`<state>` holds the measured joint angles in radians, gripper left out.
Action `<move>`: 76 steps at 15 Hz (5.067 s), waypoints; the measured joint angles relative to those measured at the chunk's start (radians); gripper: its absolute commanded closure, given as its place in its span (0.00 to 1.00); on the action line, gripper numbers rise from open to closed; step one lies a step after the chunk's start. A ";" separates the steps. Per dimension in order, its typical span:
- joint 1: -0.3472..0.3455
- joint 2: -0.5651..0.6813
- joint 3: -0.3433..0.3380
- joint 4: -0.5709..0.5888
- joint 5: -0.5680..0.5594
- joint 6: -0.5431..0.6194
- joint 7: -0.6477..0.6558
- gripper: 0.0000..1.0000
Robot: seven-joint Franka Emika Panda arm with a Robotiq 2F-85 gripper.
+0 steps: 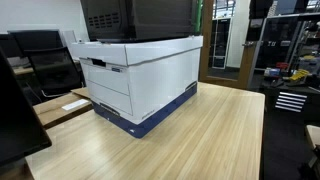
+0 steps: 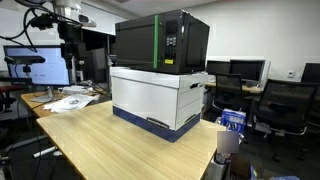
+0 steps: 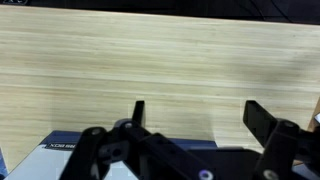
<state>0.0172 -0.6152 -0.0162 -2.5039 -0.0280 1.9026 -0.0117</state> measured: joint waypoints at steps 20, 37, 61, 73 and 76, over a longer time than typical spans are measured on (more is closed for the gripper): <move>0.000 0.000 0.000 0.000 0.000 0.000 0.000 0.00; 0.000 0.000 0.000 0.000 0.000 0.000 0.000 0.00; -0.086 -0.056 -0.052 -0.013 -0.111 0.355 -0.003 0.00; -0.219 -0.043 -0.082 -0.053 -0.194 0.676 -0.004 0.00; -0.259 0.003 -0.093 -0.037 -0.194 0.756 -0.004 0.00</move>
<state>-0.2417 -0.6118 -0.1091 -2.5410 -0.2225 2.6584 -0.0156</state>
